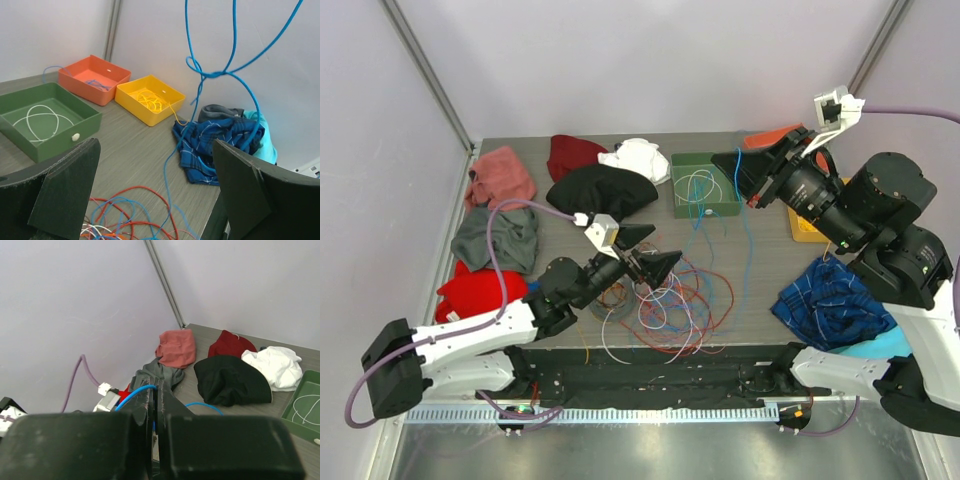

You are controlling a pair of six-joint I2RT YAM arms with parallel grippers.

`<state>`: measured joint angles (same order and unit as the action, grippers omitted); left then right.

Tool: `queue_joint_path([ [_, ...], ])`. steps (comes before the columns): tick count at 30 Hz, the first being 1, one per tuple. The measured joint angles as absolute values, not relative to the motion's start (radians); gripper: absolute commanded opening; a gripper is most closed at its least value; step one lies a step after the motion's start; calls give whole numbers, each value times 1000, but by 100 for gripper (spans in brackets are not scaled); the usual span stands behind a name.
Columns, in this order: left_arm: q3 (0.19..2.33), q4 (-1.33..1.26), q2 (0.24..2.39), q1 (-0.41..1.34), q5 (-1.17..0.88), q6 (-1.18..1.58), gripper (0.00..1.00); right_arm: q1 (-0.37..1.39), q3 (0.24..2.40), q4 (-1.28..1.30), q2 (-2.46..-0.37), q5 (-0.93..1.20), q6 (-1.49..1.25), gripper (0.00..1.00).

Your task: Untangle the cables

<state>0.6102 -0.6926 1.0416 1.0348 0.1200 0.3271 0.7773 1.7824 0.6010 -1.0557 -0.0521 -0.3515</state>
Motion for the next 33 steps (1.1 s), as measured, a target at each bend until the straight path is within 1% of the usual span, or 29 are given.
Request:
queue_joint_path([
  [13,588,-1022,1265,1035,21,397,100,777,1824,616,-1056,26,-392,1],
  [18,595,-1093,1362,1035,13,418,100,777,1824,619,-1056,42,-403,1],
  [25,670,-1161,1489,1035,4,445,95,777,1818,614,-1055,76,-426,1],
  [27,694,-1182,1517,1035,-9,456,80,777,1813,613,-1055,88,-433,1],
  [28,706,-1190,1529,1035,-15,463,70,777,1811,614,-1055,91,-435,1],
  [29,719,-1198,1540,1035,-23,469,46,777,1808,614,-1055,94,-440,1],
  [30,731,-1206,1551,1035,-30,474,34,777,1805,614,-1054,96,-443,1],
  [32,746,-1218,1563,1035,-43,485,0,777,1800,616,-1052,96,-445,1],
  [33,751,-1218,1565,1035,-46,488,0,777,1798,616,-1051,96,-445,1],
])
